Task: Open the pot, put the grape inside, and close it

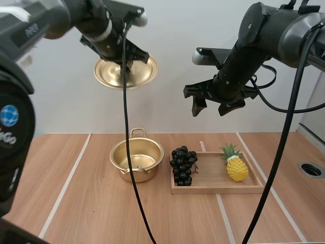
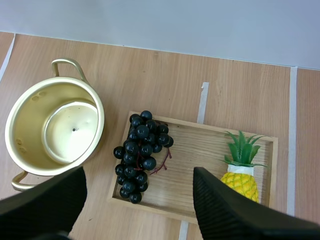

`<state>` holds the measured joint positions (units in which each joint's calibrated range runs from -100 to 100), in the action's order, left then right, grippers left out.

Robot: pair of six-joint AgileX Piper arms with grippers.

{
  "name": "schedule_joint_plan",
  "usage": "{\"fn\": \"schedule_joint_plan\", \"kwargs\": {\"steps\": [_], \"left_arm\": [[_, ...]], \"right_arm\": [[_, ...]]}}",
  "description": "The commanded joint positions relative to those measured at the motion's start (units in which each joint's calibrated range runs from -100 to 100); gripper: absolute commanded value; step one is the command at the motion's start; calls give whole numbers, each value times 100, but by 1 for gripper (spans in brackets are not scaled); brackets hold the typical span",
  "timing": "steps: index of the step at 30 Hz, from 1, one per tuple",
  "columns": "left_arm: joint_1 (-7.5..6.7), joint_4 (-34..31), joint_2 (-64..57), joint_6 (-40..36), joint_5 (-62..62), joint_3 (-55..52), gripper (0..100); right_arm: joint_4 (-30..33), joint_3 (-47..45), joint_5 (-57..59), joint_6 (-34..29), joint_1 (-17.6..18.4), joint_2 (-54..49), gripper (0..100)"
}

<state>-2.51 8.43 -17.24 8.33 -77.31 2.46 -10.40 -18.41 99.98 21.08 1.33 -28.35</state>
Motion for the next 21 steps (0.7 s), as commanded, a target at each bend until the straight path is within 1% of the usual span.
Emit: {"fn": "schedule_joint_plan", "kwargs": {"steps": [1,4,8,11,16,21], "left_arm": [[-12,-273,-534,-243,186,660,0],[-12,-601,-968,-455,475,1399,0],[-12,-994,-1389,-566,1309,2371,0],[-12,-1078,-1535,-566,1962,3142,0],[-12,-1078,-1530,-732,2024,4556,0],[-12,-1078,-1530,-940,1983,5493,0]], "right_arm": [[-65,-21,2,24,7,-74,100],[-209,-21,2,113,7,-62,100],[-550,-21,2,161,7,-62,100],[-709,-21,2,171,7,-35,100],[-721,-21,2,195,7,151,100],[-730,-21,2,273,7,495,100]]}}
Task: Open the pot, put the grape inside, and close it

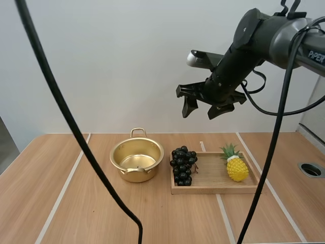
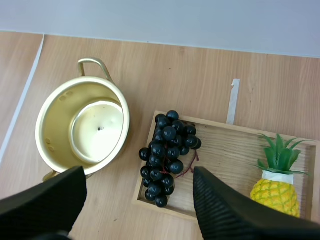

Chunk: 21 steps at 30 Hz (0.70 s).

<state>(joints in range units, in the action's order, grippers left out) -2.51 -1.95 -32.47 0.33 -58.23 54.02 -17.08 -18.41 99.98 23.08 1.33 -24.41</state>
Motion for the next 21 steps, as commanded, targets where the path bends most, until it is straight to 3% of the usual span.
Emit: {"fn": "schedule_joint_plan", "kwargs": {"steps": [1,9,17,21], "left_arm": [[-12,-41,-7,-141,53,451,0],[-12,-41,-7,-141,-232,1084,0],[-12,-41,-7,-141,-700,1103,0],[-12,-41,-7,-141,-742,1103,0]], "right_arm": [[-62,-21,2,72,7,187,100],[-49,-21,2,72,7,750,100],[369,-365,2,408,23,1047,100],[745,-685,2,429,232,1207,100]]}}
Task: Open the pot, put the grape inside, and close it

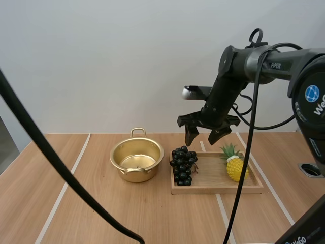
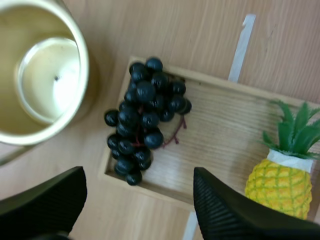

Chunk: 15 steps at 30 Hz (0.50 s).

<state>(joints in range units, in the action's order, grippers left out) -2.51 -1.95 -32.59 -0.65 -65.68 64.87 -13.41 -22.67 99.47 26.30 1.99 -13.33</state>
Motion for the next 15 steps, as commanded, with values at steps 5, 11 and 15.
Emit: {"fn": "schedule_joint_plan", "kwargs": {"steps": [5,11,15], "left_arm": [[-12,-41,5,-43,-191,18,0],[-12,-41,19,-43,-406,18,0],[-12,-41,19,-43,-406,18,0]], "right_arm": [[574,-380,53,87,590,269,100],[1060,-380,-729,-251,634,344,100],[1017,-380,-869,-281,634,520,100]]}}
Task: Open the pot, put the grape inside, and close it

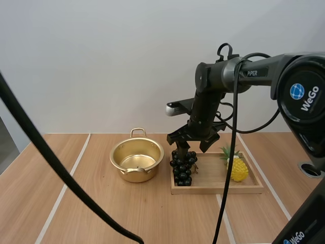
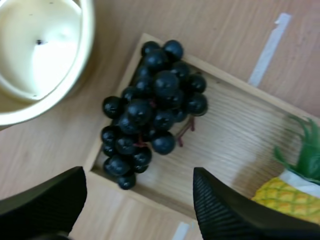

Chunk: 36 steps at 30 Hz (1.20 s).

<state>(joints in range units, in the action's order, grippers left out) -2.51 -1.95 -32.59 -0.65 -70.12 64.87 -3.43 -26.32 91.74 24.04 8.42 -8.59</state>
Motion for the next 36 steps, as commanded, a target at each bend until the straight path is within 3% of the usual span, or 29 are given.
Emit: {"fn": "schedule_joint_plan", "kwargs": {"steps": [1,10,30,35,36], "left_arm": [[-12,-41,19,-43,38,18,0],[-12,-41,19,-43,-313,18,0],[-12,-41,19,-43,-464,18,0],[-12,-41,19,-43,-548,18,0],[-12,-41,19,-43,-548,18,0]], "right_arm": [[-27,-15,-100,-55,-9,89,100],[-333,-15,-574,-55,-9,542,100],[-357,-2,-1531,-55,-9,1315,100],[-374,-2,-1531,212,-9,1378,100],[-397,-2,-1515,300,-9,1378,88]]}}
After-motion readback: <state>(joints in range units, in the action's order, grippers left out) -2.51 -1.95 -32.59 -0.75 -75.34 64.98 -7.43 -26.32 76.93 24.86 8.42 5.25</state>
